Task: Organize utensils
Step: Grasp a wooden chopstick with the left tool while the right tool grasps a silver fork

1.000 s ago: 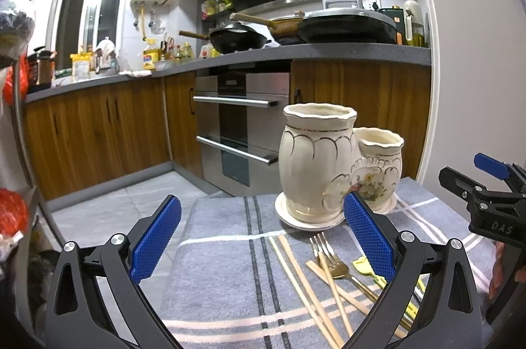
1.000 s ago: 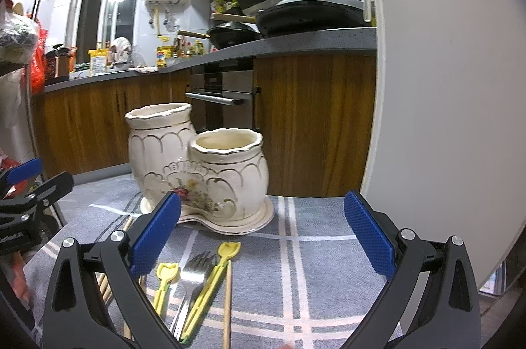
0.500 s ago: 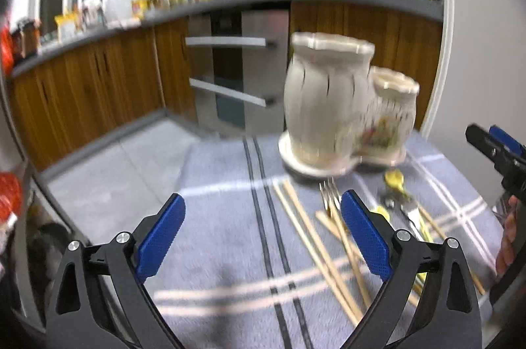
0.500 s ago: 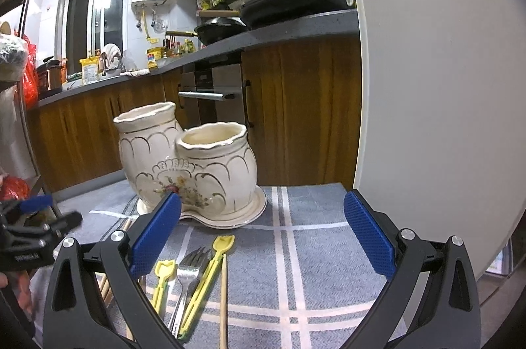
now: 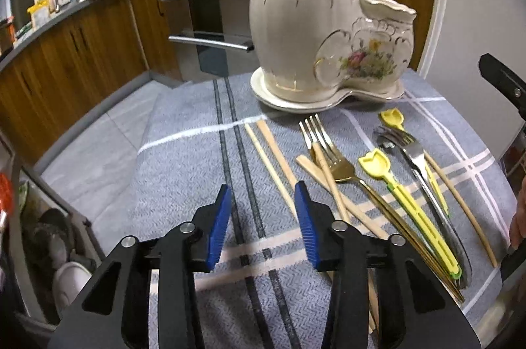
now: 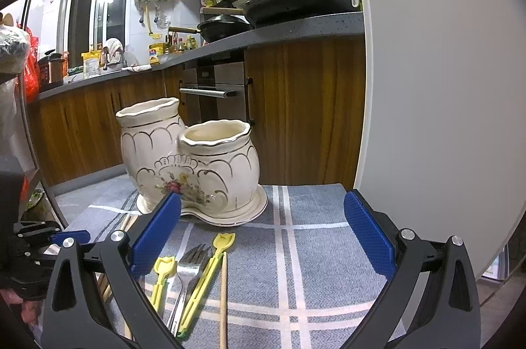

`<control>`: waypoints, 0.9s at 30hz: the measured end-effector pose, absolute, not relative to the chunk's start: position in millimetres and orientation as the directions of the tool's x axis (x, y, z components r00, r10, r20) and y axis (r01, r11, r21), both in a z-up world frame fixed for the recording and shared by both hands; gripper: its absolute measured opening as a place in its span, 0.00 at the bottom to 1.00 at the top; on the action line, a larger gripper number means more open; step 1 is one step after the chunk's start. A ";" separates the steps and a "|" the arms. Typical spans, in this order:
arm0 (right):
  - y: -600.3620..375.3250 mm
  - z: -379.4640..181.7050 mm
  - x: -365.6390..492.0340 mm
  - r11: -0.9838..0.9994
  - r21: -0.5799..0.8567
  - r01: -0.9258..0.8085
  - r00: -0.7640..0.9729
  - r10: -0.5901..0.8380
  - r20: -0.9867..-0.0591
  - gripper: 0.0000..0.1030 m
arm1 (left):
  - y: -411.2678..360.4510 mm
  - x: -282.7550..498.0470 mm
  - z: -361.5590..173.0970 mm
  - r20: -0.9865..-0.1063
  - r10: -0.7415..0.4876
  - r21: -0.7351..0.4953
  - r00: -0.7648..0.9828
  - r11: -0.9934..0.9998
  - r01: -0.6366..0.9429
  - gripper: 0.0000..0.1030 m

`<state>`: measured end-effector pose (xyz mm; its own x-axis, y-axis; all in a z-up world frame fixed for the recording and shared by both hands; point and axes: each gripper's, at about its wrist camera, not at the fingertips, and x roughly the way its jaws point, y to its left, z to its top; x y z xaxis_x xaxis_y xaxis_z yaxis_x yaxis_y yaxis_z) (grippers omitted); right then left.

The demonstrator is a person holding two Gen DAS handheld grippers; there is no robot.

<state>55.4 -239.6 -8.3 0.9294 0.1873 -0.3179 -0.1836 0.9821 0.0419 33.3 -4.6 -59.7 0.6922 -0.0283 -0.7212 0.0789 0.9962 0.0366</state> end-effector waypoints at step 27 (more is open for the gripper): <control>-208.4 -50.0 70.8 0.889 0.109 -0.444 0.637 0.399 -0.660 0.51 | -2.7 56.2 -59.7 -0.782 -0.041 0.009 0.622 0.997 0.077 0.08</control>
<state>70.8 -208.4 -50.0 0.6368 0.3991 -0.6597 -0.4444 0.8892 0.1089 56.2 -2.7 -59.7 0.6223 -0.0413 -0.7817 0.0773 0.9970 0.0089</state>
